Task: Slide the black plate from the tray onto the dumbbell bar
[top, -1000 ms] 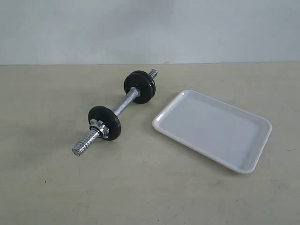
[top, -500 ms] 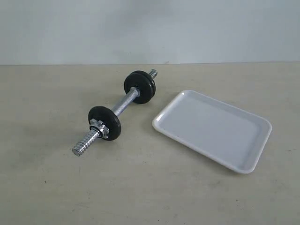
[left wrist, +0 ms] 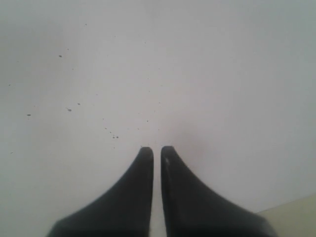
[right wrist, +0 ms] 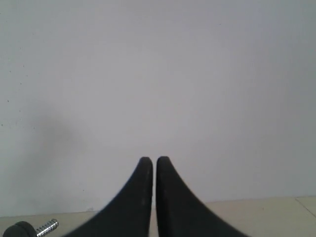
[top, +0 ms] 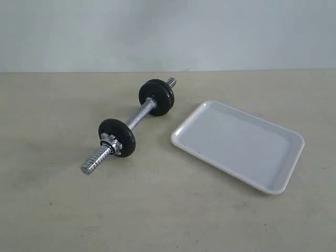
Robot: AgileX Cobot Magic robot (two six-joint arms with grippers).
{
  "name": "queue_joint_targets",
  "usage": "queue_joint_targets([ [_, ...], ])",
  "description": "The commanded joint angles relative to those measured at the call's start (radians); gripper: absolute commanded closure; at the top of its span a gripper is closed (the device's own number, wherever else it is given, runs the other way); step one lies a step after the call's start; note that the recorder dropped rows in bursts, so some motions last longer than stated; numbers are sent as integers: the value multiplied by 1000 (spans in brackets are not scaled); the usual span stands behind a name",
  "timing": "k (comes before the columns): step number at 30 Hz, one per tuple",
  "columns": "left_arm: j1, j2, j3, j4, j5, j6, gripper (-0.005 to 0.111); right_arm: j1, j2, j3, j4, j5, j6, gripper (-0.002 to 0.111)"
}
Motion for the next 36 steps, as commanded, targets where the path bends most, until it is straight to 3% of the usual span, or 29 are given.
queue_joint_targets([
  [1, 3, -6, 3, -8, -14, -9, 102, -3, -7, 35, -120, 16, 63, 107],
  [4, 3, -6, 3, -8, -14, -9, 102, -3, -7, 89, -546, 7, 404, 107],
  [5, 3, -6, 3, -8, -14, -9, 102, -3, -7, 141, -792, -40, 628, 107],
  [7, 3, -6, 3, -8, -12, -9, 102, -3, -7, 198, -890, -137, 730, 107],
  [12, 3, -6, 3, -8, -14, -9, 102, -7, -7, 198, -890, 27, 635, 107],
  [15, 3, -6, 3, -8, -14, -9, 102, -7, -7, 198, -890, 275, 622, 107],
  [18, 3, -6, 3, -8, -14, -8, 102, -7, -7, 198, -890, 287, 720, 107],
  [22, 3, -6, 3, -8, -14, -8, 102, -7, -7, 198, -900, 289, 612, 107],
  [36, 3, -6, 3, -8, -14, -8, 102, -9, -7, 198, -900, 289, 659, 107],
])
